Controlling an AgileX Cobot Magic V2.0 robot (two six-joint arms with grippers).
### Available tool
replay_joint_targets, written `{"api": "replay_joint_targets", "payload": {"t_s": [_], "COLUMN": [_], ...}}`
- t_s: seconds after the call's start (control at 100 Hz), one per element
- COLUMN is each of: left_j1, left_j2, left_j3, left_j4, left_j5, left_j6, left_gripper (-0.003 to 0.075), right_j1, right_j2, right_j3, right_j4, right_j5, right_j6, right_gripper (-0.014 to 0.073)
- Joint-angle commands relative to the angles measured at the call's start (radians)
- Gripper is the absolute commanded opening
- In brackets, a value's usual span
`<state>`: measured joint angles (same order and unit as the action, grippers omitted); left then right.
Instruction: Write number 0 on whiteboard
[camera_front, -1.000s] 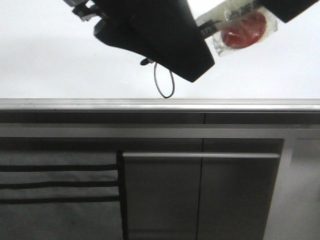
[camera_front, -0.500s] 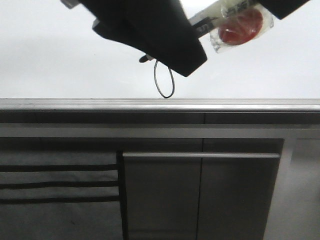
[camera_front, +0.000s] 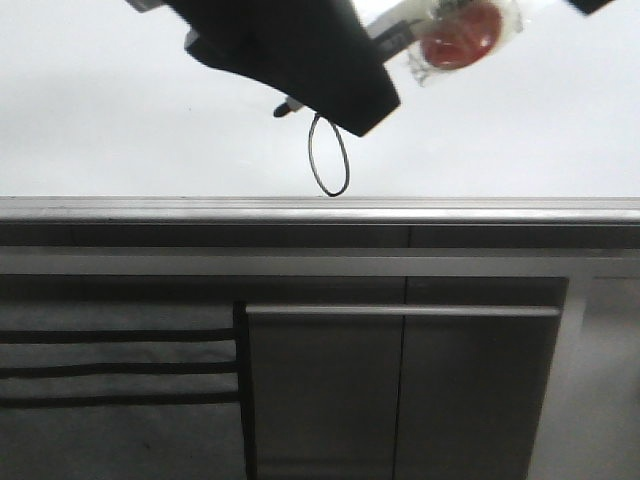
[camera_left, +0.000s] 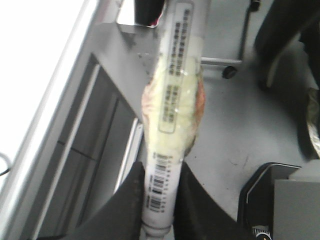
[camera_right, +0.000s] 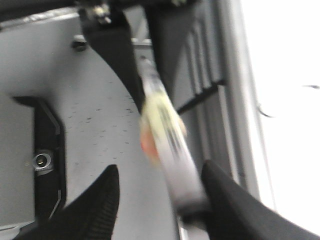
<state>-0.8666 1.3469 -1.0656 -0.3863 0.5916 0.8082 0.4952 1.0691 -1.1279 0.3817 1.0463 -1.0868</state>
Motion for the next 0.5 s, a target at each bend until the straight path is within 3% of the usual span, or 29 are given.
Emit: {"api": "replay_joint_targets", "payload": {"t_s": [0.0, 0.12, 0.24, 0.49], "left_j1": [0.064, 0.203, 0.348, 0.514], "left_j2": [-0.028, -0.026, -0.007, 0.101], "left_j3": [-0.031, -0.029, -0.003, 0.007], "left_j4": [-0.01, -0.01, -0.027, -0.122], "left_j5": [-0.085, -0.134, -0.263, -0.48], "left_j6": [-0.053, -0.114, -0.181, -0.197], "left_gripper": [-0.002, -0.002, -0.002, -0.002], "right_j1": [-0.047, -0.155, -0.232, -0.24], "right_j2": [-0.062, -0.116, -0.142, -0.141], "right_j3": [-0.049, -0.049, -0.049, -0.041], "right_j4": [-0.056, -0.104, -0.104, -0.092], "right_j5": [-0.024, -0.035, -0.012, 0.003], "right_j6": [0.1, 0.221, 0.251, 0.253], "right_gripper": [0.0332, 0.0332, 0.0332, 0.0332]}}
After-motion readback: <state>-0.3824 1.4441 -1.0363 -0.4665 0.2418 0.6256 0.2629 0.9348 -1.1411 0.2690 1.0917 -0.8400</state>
